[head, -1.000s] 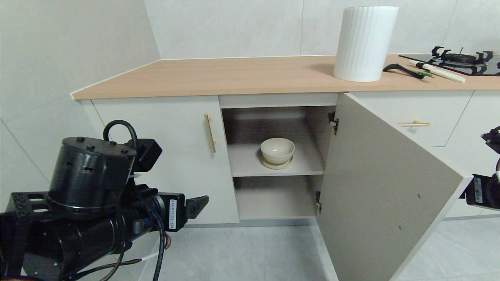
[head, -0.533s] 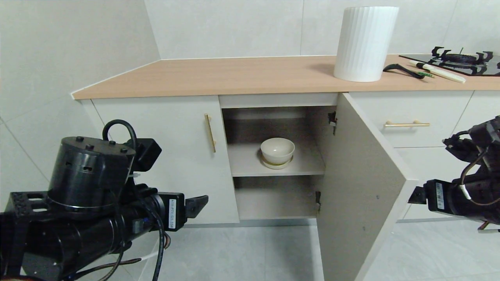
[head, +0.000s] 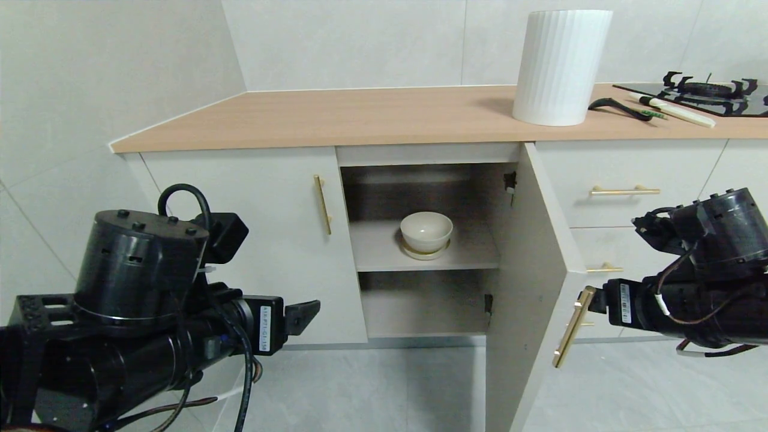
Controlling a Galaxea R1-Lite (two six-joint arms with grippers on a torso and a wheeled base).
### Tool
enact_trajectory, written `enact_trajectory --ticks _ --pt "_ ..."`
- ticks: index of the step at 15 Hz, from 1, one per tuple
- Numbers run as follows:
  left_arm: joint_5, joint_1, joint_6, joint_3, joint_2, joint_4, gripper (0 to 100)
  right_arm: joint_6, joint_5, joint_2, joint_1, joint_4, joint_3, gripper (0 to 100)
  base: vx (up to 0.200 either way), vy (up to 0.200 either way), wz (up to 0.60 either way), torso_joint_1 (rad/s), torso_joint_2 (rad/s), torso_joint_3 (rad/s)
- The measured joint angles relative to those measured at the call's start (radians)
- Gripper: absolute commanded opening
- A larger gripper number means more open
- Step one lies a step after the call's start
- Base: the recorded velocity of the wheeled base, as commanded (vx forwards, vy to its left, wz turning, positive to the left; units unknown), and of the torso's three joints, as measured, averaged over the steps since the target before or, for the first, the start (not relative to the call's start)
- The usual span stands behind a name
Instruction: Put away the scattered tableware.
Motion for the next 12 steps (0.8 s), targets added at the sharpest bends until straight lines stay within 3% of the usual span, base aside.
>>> enact_trajectory --ticks 5,12 --pt "0.000 0.001 0.000 -0.004 -0.007 0.000 100 -0.004 0.015 0.062 0.073 -0.112 -0.004 100 0.000 0.000 0.00 0.000 0.00 0.000" --pt "0.000 0.001 0.000 0.000 -0.024 -0.035 100 -0.058 0.176 0.210 0.087 -0.154 -0.145 100 0.000 0.000 0.00 0.000 0.00 0.000"
